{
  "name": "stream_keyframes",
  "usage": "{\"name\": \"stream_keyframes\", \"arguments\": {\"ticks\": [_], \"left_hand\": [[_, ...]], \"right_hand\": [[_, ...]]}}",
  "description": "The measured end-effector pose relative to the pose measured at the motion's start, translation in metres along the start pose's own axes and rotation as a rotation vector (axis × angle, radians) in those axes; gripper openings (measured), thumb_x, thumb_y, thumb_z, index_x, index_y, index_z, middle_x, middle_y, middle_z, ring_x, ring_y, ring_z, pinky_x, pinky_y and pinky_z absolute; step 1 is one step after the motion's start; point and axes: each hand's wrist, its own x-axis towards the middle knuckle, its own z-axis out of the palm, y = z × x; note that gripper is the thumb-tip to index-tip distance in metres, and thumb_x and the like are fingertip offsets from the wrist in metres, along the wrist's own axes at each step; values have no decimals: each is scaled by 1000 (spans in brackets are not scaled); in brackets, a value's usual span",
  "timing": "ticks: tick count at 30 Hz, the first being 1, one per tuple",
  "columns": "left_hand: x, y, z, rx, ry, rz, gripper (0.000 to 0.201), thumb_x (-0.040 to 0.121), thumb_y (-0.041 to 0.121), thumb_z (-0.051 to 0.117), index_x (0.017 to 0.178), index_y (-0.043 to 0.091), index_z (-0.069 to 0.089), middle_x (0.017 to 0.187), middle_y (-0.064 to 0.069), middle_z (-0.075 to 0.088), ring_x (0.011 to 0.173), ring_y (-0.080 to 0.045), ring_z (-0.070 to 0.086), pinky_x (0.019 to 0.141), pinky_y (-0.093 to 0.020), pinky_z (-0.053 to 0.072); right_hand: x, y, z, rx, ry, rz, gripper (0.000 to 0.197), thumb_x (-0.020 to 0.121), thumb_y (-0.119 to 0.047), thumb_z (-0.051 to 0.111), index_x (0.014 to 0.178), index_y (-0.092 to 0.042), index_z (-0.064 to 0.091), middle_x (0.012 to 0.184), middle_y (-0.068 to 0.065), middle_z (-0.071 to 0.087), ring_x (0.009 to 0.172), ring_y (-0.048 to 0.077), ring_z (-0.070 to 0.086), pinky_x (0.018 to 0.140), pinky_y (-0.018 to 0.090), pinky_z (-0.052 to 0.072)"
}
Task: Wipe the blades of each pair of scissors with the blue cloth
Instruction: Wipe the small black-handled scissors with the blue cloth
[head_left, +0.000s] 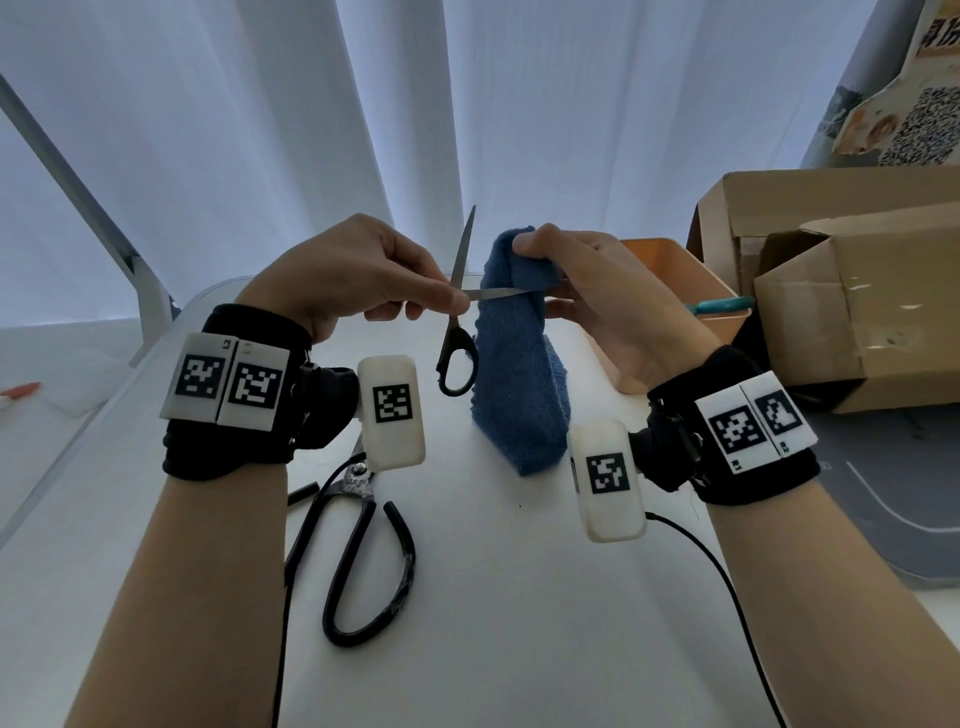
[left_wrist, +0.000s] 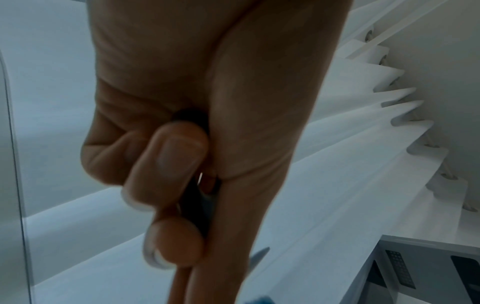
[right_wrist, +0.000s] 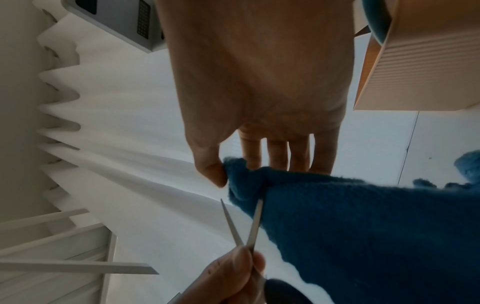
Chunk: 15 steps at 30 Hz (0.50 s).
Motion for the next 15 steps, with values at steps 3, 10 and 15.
{"name": "stream_keyframes", "arguments": {"ticks": [3, 10, 15], "left_hand": [[0, -1, -1, -12, 33, -4, 17, 69, 30, 86, 65, 17, 77, 54, 0, 54, 50, -11, 39, 46, -17, 31], [3, -1, 1, 4, 42, -14, 20, 68, 31, 87, 69, 13, 77, 53, 0, 55, 50, -10, 40, 46, -18, 32], [3, 1, 4, 7, 19, -3, 20, 65, 32, 87, 71, 15, 78, 55, 0, 55, 51, -11, 39, 47, -19, 30]], "right_hand": [[2, 0, 0, -20, -12, 26, 24, 98, -31, 53, 91, -15, 70, 79, -4, 69, 75, 10, 63, 75, 27, 49], [3, 10, 3, -138, -26, -50, 16, 94, -18, 68, 108, -13, 74, 92, 15, 71, 81, 13, 67, 80, 25, 53], [3, 11, 4, -164, -77, -46, 18, 87, -21, 76, 103, -12, 76, 89, 10, 72, 82, 11, 67, 79, 16, 52]]}}
